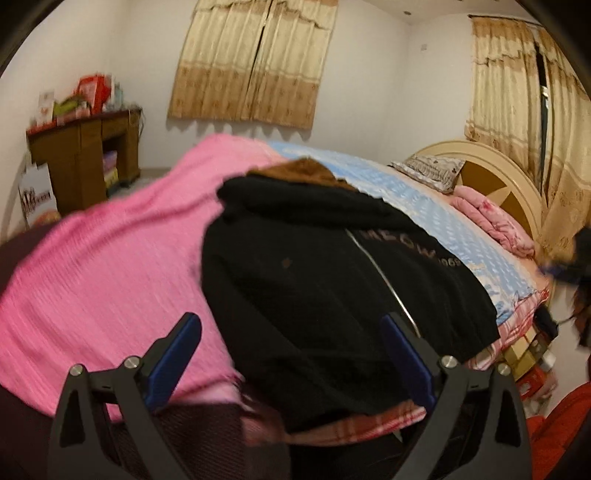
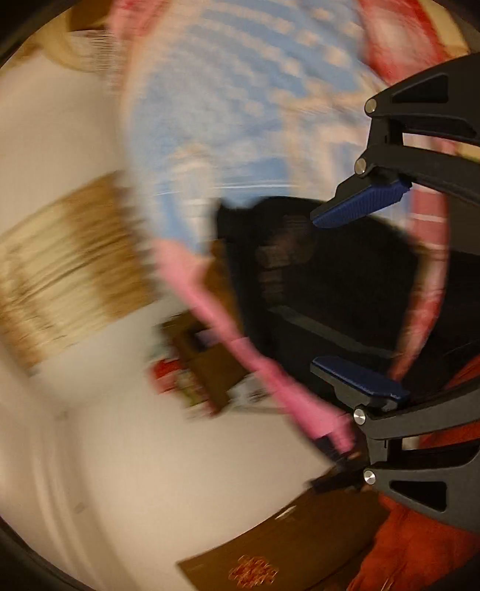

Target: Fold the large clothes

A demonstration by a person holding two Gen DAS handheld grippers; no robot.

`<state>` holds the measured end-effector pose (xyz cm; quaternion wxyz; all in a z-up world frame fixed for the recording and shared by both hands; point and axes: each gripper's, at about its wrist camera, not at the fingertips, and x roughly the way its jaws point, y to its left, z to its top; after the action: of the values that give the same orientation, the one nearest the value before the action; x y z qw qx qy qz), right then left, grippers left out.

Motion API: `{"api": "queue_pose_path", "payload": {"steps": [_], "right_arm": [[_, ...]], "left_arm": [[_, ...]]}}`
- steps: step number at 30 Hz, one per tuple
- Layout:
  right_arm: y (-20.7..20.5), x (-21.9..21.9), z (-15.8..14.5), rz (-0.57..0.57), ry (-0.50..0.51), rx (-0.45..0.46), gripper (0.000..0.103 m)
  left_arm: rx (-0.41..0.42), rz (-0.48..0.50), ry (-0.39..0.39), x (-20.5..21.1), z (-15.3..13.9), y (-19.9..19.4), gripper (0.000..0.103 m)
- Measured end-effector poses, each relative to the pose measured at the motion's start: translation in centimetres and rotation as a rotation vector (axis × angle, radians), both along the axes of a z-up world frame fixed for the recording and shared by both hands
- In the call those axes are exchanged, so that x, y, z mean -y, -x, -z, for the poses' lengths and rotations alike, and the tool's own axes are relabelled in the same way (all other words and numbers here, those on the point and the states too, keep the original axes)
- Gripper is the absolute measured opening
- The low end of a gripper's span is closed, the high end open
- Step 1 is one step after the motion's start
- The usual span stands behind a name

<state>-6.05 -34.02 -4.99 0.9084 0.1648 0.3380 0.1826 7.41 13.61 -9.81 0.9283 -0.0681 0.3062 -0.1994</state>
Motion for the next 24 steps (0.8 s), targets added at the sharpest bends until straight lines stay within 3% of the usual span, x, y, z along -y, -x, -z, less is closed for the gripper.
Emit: {"api": "queue_pose_path", "payload": {"steps": [4,9,14,20,22,24], "right_arm": [[-2.1,-2.4,7.1,0.004,0.019,-0.142,0.073],[-3.5,-4.0,11.5,-0.005,0.046,-0.250,0.073],[-5.0,-4.7,13.7,-0.031,-0.019,-0.300,0.073],[-6.7,-4.2,14.1,-0.035,-0.110,-0.316,0.072],[-6.8,-3.9,14.0,-0.029,-0.115,-0.328,0.068],[-6.6,-3.6,13.9,-0.030,-0.100,-0.335,0.058]], "left_arm": [[-0.066,-0.004,0.038,0.3,2.0,0.3,0.099],[-0.118,-0.005,0.066,0.5,3.4,0.3,0.094],[-0.157,0.026,0.064,0.9,4.3,0.6,0.093],[-0.185,0.093,0.079,0.5,4.1,1.7,0.093],[-0.204,0.128,0.053,0.5,3.7,2.3,0.090],[-0.179,0.179,0.086,-0.9,2.0,3.8,0.086]]}}
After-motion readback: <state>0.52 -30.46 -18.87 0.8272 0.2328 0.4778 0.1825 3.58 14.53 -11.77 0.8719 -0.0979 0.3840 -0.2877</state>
